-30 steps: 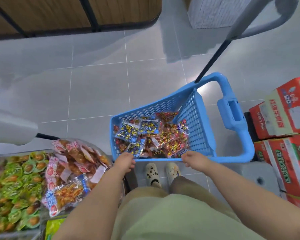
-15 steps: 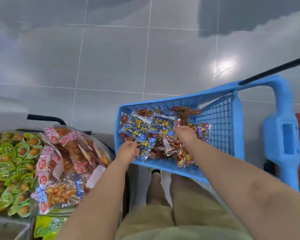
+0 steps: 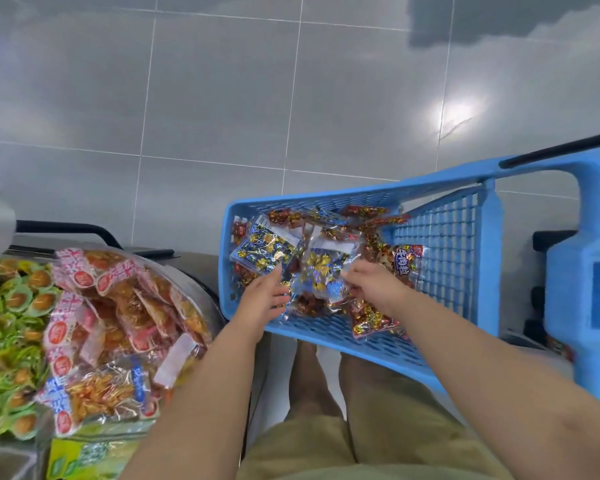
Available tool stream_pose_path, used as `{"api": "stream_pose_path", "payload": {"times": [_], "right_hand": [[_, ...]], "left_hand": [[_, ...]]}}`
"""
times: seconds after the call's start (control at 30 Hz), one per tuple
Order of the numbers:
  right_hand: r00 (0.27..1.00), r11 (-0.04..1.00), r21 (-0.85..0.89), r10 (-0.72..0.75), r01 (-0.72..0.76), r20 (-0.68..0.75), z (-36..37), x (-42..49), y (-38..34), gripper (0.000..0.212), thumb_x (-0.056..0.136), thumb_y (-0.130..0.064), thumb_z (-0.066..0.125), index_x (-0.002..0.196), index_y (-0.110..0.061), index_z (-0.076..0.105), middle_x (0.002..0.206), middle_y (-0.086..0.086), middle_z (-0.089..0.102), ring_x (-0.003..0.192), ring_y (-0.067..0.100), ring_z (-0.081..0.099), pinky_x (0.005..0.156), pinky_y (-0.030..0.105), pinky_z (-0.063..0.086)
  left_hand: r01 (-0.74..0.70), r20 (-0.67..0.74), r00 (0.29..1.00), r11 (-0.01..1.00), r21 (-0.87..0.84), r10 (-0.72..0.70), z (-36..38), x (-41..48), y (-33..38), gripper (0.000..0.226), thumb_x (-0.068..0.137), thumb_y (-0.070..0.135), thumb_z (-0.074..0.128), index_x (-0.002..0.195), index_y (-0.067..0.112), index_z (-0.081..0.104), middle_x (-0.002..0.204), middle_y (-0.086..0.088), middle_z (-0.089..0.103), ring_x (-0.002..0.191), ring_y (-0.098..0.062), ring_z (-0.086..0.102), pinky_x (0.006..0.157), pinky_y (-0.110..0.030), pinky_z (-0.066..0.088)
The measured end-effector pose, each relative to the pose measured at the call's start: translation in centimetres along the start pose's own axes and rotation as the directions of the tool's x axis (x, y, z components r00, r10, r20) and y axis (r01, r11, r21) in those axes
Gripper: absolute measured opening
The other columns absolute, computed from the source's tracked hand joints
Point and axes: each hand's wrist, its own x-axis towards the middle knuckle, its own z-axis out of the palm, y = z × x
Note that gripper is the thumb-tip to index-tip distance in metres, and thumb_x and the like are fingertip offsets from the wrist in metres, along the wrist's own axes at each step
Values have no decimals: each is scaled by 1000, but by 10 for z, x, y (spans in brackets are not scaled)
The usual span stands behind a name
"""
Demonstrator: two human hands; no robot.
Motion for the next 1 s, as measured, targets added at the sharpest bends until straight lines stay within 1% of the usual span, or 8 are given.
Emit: {"api": "stream_pose_path", "payload": {"times": [0.07, 0.27, 0.43, 0.53, 0.6, 0.67, 0.83, 1.0], "right_hand": [[981, 997, 83, -17, 1, 195, -3, -14, 2, 11, 96, -15, 51, 87, -10, 56, 80, 0, 53, 79, 15, 53, 83, 31, 50], [796, 959, 226, -3, -168, 605, -20, -24, -15, 18, 89, -5, 49, 78, -14, 61, 65, -6, 60, 61, 7, 55, 60, 20, 50], [691, 989, -25, 120, -145, 713, -26, -5, -29, 17, 92, -7, 50, 82, -15, 61, 74, -7, 64, 69, 6, 60, 69, 21, 52], [849, 967, -253, 154, -25, 505, -31, 19, -43, 10, 91, -25, 58, 92, -16, 62, 83, -2, 61, 81, 11, 59, 75, 24, 53], [999, 955, -294, -18, 28, 35, -35, 42, -49, 24, 91, -29, 59, 110, -14, 61, 94, 2, 61, 86, 15, 59, 74, 28, 54], [906, 926, -359, -248, 117, -344, -33, 59, -55, 36, 88, -27, 62, 120, -13, 54, 103, 3, 59, 91, 18, 57, 73, 27, 48], [919, 597, -792, -370, 124, -135, -19, 94, -57, 60, 85, -37, 64, 139, -23, 42, 140, 9, 43, 128, 28, 37, 102, 38, 38], [832, 608, -770, -518, 195, -199, -11, 94, -52, 35, 98, -27, 46, 131, -18, 55, 133, 8, 55, 120, 27, 49, 97, 34, 42]], "left_hand": [[10, 89, 996, 1000, 18, -12, 3, -2, 3, 41, 88, 50, 60, 114, 19, 53, 106, -4, 64, 93, -21, 65, 69, -28, 54], [41, 164, 984, 988, 150, -66, 13, -6, -7, 37, 78, 49, 72, 96, 21, 58, 69, 8, 56, 55, -7, 51, 59, -23, 43], [93, 365, 931, 967, -237, 0, 20, -13, -11, 58, 74, 26, 72, 123, 2, 55, 115, -17, 66, 100, -30, 64, 90, -44, 54], [58, 241, 970, 938, -341, 28, 20, -8, -14, 50, 81, 11, 71, 126, 5, 51, 103, -11, 74, 89, -23, 72, 72, -38, 60], [12, 149, 988, 943, -334, 41, 18, -2, -17, 32, 86, 7, 68, 116, 11, 58, 93, -6, 76, 82, -20, 73, 63, -33, 59], [-19, 69, 997, 946, -325, 43, 16, 3, -21, 31, 85, 9, 69, 114, 16, 60, 94, -6, 76, 82, -22, 73, 64, -33, 59], [-81, -67, 995, 982, -170, 71, 5, 11, -32, 50, 78, 17, 78, 124, 18, 58, 113, -5, 70, 103, -27, 67, 95, -48, 51], [-69, -90, 995, 938, -341, 40, -4, 12, -37, 38, 81, 8, 73, 115, 20, 59, 103, -7, 74, 92, -28, 72, 82, -44, 57]]}}
